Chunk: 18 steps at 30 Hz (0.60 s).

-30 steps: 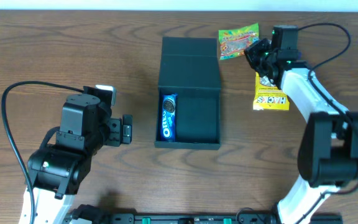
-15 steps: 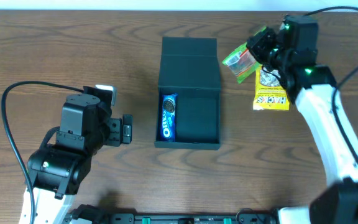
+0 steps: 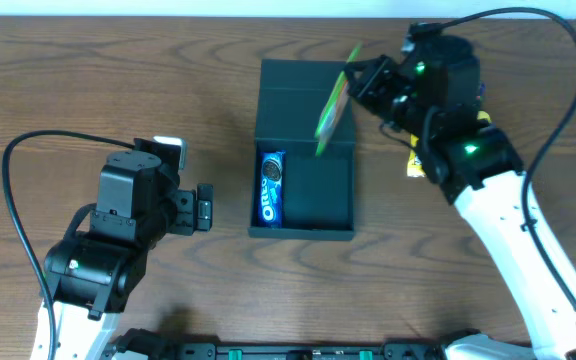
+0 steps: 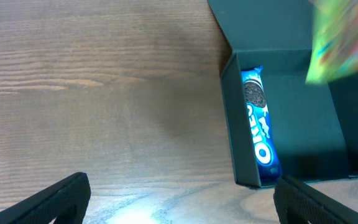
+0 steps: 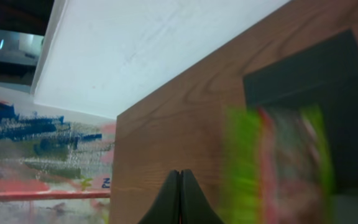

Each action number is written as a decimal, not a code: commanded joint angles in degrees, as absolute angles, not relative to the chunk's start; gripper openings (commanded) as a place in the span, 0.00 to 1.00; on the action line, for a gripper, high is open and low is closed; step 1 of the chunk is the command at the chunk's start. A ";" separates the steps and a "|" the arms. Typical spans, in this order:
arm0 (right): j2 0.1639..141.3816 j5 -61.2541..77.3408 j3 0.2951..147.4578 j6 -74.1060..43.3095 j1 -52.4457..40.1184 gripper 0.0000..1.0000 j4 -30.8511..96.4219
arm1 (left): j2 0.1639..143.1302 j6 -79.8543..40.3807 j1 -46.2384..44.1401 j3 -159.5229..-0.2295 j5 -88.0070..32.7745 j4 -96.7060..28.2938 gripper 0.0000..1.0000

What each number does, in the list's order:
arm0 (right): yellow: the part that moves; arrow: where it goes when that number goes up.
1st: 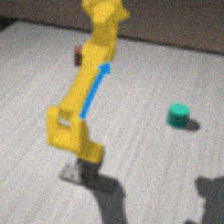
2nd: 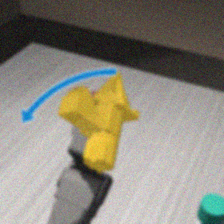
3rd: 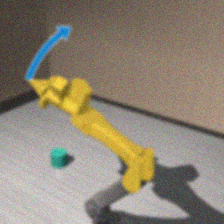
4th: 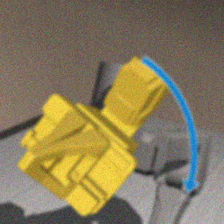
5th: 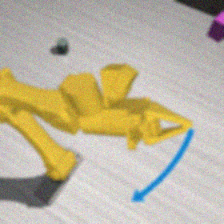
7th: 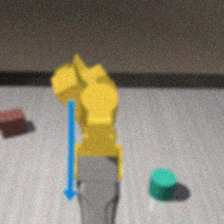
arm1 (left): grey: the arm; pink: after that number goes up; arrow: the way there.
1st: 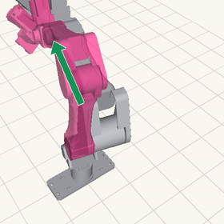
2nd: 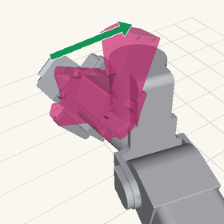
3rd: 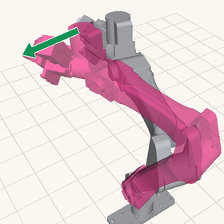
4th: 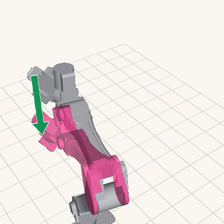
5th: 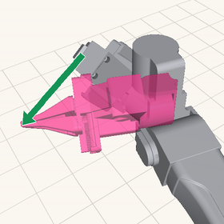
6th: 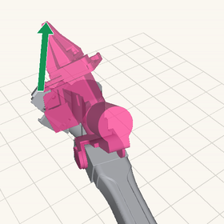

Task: Pack container
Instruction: 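Swing the Haribo bag over the box and drop it inside, then push the Haribo bag down into the box with the right gripper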

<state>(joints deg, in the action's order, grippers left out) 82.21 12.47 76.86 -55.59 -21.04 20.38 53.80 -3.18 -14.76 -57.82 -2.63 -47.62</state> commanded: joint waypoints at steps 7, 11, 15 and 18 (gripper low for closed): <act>81.97 1.50 78.11 -63.72 -28.75 0.01 18.22 | 53.74 -3.88 -14.52 -59.09 -3.27 -47.77 0.95; 81.97 1.52 78.11 -57.67 -28.91 0.01 21.67 | 53.74 -3.88 -14.52 -59.09 -3.27 -48.21 0.95; 81.97 1.17 78.11 -53.60 -28.91 0.01 30.20 | 53.74 -3.86 -14.52 -59.09 -3.27 -48.21 0.95; 82.15 -1.13 78.11 -51.72 -28.84 0.01 38.68 | 53.74 -3.86 -14.52 -59.09 -3.29 -48.16 0.95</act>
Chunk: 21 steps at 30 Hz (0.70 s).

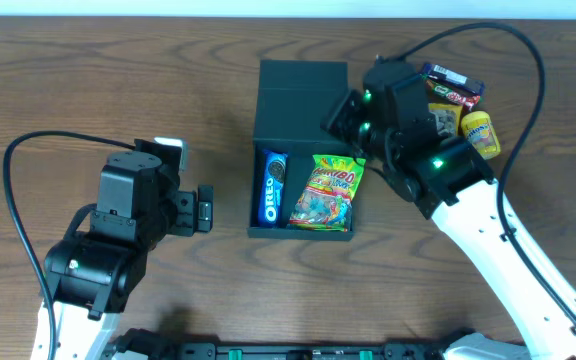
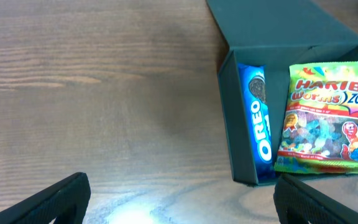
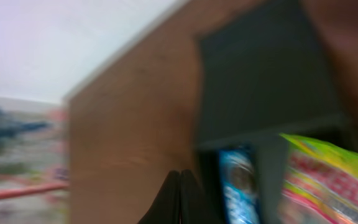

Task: Pack container
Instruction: 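Push the Haribo bag down into the box with the right gripper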

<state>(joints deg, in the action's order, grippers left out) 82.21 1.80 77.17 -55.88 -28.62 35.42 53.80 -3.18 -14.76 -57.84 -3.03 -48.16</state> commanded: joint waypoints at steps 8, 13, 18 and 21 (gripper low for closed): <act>88.01 -5.02 77.97 -41.47 -28.62 0.40 50.04 | 53.74 -3.88 -14.52 -59.09 -4.16 -48.14 0.95; 95.35 -5.17 77.97 -40.18 -27.53 0.51 52.51 | 53.74 -3.88 -14.52 -59.09 -4.54 -48.14 0.95; 98.80 -6.79 77.97 -43.72 -25.78 0.49 57.08 | 53.74 -3.86 -14.52 -59.09 -4.51 -48.14 0.95; 99.02 -7.99 77.97 -43.62 -25.41 0.48 57.58 | 53.74 -3.86 -14.52 -59.09 -4.51 -48.10 0.95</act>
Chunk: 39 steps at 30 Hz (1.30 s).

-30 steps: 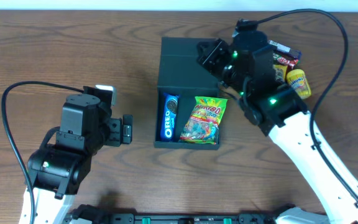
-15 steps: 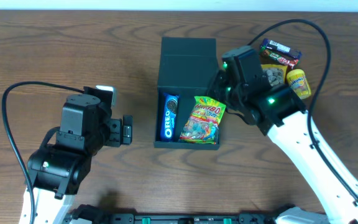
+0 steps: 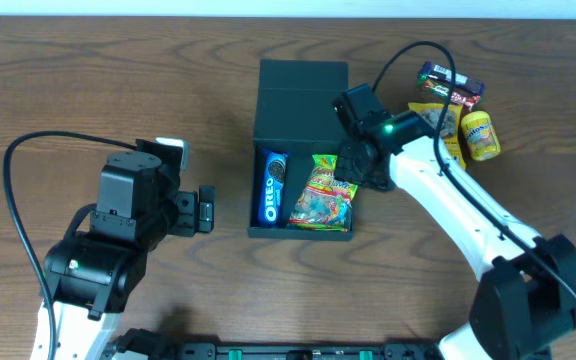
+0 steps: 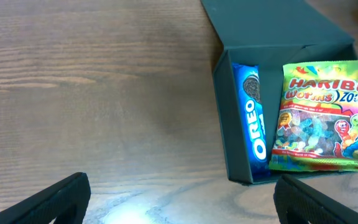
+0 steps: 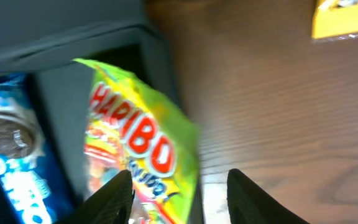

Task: Pack container
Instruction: 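Push the Haribo bag down into the box with the right gripper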

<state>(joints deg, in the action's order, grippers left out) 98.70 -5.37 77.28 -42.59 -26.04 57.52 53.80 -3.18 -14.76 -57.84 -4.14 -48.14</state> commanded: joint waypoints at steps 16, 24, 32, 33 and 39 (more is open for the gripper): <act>104.71 -2.09 77.91 -39.59 -25.50 0.01 54.19 | 53.74 -3.86 -14.52 -59.09 -4.54 -47.97 0.96; 100.38 -2.04 79.29 -35.51 -25.47 0.01 53.74 | 53.74 -3.86 -14.52 -59.09 -4.51 -47.92 0.95; 94.74 16.53 79.50 -22.06 -25.52 0.01 45.50 | 53.74 -3.86 -14.52 -59.09 -4.51 -47.97 0.95; 94.74 16.97 79.50 -22.26 -25.52 0.01 45.17 | 53.74 -3.86 -14.52 -59.09 -4.54 -47.97 0.95; 94.83 12.03 79.48 -23.49 -25.54 0.01 48.73 | 53.74 -3.86 -14.52 -59.09 -4.54 -48.14 0.95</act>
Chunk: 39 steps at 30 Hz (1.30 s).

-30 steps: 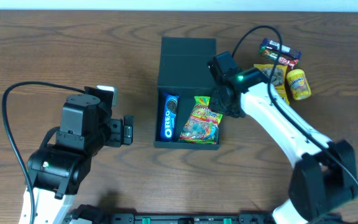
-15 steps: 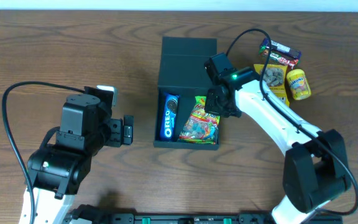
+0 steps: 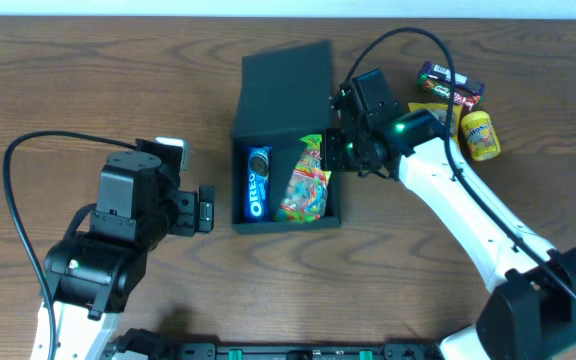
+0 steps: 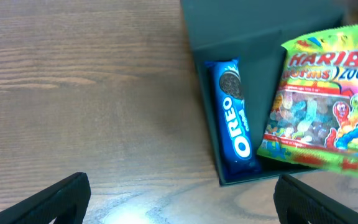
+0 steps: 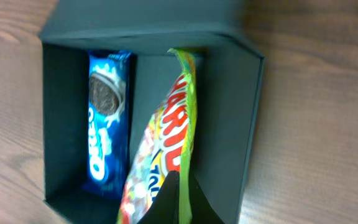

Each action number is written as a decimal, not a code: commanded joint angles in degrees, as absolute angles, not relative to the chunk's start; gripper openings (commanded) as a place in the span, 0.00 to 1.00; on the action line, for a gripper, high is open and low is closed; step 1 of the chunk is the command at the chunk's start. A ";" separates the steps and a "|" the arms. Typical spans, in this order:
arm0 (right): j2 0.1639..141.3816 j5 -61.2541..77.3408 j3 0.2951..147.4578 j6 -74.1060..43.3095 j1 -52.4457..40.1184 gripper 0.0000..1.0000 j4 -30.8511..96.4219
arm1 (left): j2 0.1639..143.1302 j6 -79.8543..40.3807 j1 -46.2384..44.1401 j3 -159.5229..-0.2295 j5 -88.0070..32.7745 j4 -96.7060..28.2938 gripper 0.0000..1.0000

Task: Pack container
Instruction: 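Push the Haribo bag down into the box with the right gripper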

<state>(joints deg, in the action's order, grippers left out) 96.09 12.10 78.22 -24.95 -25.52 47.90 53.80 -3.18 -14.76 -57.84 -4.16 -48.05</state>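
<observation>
A dark open box (image 3: 334, 190) lies mid-table, its lid (image 3: 286, 78) folded back. Inside on the left lies a blue Oreo pack (image 3: 257, 185), also clear in the right wrist view (image 5: 104, 140). A Haribo bag (image 3: 305, 182) stands tilted on edge beside it. My right gripper (image 5: 179, 190) is shut on the bag's (image 5: 166, 143) green edge, at the box's right wall (image 3: 330, 150). My left gripper (image 3: 203, 208) rests open on the table, left of the box, holding nothing. The left wrist view shows the Oreo pack (image 4: 232, 118) and the bag (image 4: 322, 118).
Several snacks lie at the far right: a dark packet (image 3: 450, 84), a yellow bag (image 3: 434, 112) and a small yellow bottle (image 3: 480, 135). The left arm's cable (image 3: 28, 150) loops over the table at the left.
My right gripper was open over the Haribo bag's right edge; it is now shut on that edge and the bag stands tilted up. The box has shifted left and turned slightly.
First my right gripper held the Haribo bag in the air over the box lid. Then the bag lay flat across the box's right side. Then the gripper stood open at the bag. Now it grips the bag's edge in the shifted box. The left arm never moved.
</observation>
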 commanded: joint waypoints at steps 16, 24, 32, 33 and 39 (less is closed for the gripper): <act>94.83 25.69 79.50 -21.52 -25.15 0.01 41.30 | 53.74 -3.88 -14.52 -59.09 -4.54 -48.14 0.95; 94.96 39.53 79.48 -21.37 -25.76 0.01 30.96 | 53.74 -3.88 -14.52 -59.09 -4.54 -48.12 0.95; 98.39 47.94 79.48 -27.46 -25.98 0.01 23.86 | 53.74 -3.86 -14.52 -59.09 -4.54 -48.16 0.96; 98.78 48.73 79.48 -28.67 -26.04 0.01 23.27 | 53.74 -3.86 -14.52 -59.09 -4.54 -48.16 0.96; 99.50 50.00 79.48 -34.76 -27.38 0.01 21.61 | 53.74 -3.86 -14.52 -59.09 -4.49 -47.92 0.95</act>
<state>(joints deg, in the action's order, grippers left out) 99.59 46.46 78.22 -30.74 -26.46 22.09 53.80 -3.18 -14.76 -57.84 -4.32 -48.05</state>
